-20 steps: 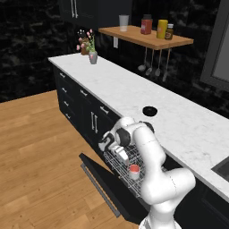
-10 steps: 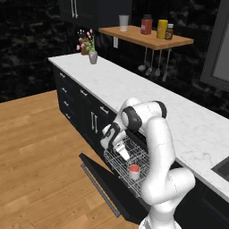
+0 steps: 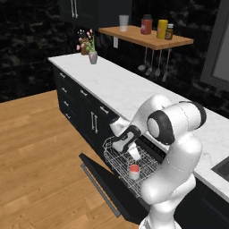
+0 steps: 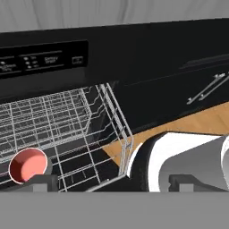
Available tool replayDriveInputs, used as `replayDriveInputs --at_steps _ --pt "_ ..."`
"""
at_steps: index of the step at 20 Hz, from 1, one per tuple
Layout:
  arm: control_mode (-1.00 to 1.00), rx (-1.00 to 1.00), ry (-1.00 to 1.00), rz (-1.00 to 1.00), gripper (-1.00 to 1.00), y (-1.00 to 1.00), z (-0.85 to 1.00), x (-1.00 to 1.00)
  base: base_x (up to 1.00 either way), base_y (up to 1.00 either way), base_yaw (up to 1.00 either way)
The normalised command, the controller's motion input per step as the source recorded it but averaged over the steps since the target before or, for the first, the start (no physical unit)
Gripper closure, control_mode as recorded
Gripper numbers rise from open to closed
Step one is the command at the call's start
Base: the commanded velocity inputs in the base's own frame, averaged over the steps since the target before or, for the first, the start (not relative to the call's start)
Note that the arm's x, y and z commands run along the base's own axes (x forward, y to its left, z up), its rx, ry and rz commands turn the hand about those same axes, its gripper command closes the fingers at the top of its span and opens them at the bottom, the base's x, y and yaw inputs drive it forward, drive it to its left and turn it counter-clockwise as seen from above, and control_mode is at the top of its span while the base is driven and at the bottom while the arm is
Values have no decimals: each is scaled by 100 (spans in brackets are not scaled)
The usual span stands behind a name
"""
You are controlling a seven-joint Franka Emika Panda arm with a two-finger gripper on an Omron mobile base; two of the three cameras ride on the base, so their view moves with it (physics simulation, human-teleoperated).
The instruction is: Pick up the cup and bowl from the counter, place them in the dishwasher, and close the dishwasher door.
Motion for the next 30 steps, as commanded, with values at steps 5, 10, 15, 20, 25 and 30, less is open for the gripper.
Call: replayDriveInputs --at_steps 5,10,15,20,25,30 --pt "-100 0 -28 0 -100 0 100 -37 0 0 0" --pt "-100 0 -17 2 -100 1 100 -31 0 0 0" --pt "-100 0 -2 5 -100 0 84 1 0 0 0" --pt "-100 5 9 2 -100 -14 57 43 0 0 0" --pt "-100 12 21 2 -100 -31 47 62 0 0 0" --pt "-100 1 21 34 -100 -31 22 29 0 0 0"
